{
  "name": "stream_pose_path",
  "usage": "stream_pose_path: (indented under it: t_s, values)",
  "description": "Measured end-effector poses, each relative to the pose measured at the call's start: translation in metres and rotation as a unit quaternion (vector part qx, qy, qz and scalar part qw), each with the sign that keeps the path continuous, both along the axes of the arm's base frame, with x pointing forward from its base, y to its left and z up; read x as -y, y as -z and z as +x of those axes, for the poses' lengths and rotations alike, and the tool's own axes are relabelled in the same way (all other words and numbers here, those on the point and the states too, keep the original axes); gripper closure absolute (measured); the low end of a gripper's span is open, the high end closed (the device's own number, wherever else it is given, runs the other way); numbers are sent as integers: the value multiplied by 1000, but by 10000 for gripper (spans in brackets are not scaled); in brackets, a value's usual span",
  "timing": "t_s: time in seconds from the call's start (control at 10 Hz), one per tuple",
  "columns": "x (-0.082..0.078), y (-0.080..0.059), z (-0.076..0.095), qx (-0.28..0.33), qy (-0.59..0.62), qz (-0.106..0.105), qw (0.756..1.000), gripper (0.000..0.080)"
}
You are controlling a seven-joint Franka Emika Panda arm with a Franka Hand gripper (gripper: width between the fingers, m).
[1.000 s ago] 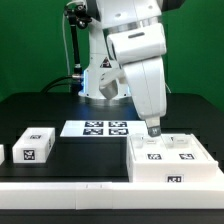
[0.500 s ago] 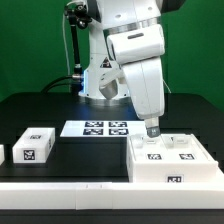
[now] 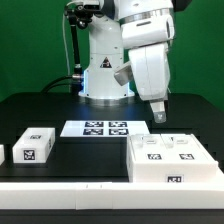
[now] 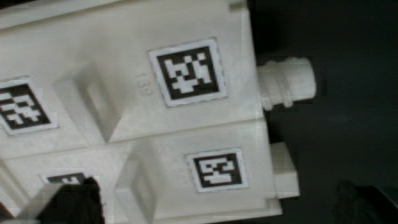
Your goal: Assemble cabinet
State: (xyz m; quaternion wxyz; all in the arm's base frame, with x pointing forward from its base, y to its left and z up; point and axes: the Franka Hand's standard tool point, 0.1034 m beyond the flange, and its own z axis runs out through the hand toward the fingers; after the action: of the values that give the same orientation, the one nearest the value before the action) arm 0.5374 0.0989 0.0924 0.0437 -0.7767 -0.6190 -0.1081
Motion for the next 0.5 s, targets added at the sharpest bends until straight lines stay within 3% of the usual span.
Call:
stream_pose_path:
  t_s: [0.3, 0.5]
  values:
    - [2, 2, -1, -9, 19, 1, 1000, 151]
    - [-7, -1, -2, -10, 114, 18, 993, 151]
